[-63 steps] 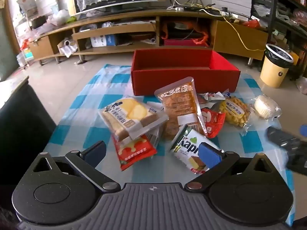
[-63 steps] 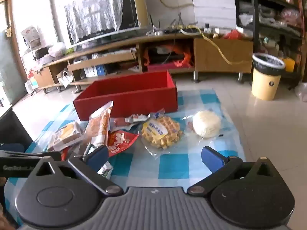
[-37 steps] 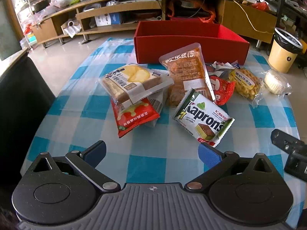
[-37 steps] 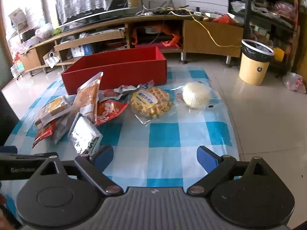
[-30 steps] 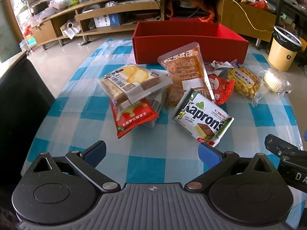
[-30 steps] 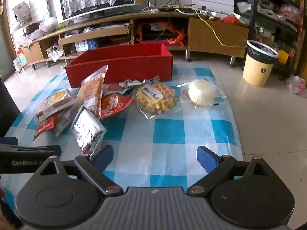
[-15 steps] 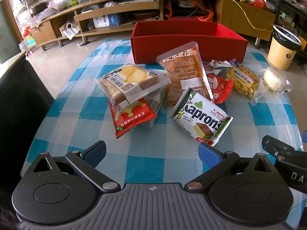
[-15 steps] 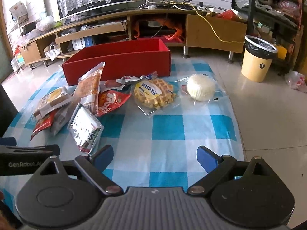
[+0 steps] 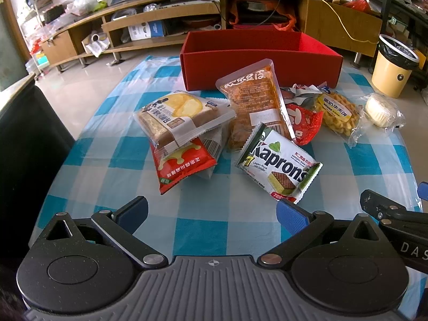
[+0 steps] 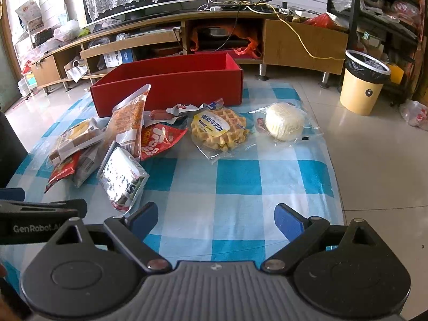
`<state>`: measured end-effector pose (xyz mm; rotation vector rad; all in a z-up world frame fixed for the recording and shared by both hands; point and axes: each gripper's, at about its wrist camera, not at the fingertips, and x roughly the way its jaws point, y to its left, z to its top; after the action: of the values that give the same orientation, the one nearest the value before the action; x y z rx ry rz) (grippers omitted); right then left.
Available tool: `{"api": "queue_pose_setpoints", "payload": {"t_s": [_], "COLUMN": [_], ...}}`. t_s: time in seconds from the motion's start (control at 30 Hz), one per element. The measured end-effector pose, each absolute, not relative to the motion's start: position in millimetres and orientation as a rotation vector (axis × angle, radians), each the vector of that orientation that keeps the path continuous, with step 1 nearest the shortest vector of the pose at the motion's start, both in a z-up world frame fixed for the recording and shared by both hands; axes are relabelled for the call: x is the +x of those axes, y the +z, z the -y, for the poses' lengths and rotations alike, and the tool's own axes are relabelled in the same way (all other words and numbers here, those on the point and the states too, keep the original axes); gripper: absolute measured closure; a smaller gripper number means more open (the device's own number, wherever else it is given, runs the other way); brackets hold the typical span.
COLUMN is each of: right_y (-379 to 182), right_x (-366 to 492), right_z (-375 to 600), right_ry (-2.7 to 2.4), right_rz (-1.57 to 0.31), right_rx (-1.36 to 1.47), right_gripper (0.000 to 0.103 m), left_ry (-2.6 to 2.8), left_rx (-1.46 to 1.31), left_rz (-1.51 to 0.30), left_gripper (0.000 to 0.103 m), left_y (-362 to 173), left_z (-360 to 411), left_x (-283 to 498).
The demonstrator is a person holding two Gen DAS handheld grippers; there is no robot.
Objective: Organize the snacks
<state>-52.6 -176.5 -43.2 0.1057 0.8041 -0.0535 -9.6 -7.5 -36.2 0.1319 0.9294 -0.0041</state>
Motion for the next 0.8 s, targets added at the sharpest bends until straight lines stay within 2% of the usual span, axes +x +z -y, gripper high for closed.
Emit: {"api": "queue_pose_setpoints", "payload": {"t_s": [0.8], "right_y": [-45.8], "right_x": [-50.4], "right_z": [176.2], "right_ry": [-0.044], "right_rz": [-0.822], "right_rx": [0.109], "right_gripper": [0.012], "left_ry": [-0.007], "left_rx": [0.137], "left_rz": [-0.925], "left_gripper": [0.000], "left_y": [-35.5], "left_z": [9.5], "left_x": [-10.2]}}
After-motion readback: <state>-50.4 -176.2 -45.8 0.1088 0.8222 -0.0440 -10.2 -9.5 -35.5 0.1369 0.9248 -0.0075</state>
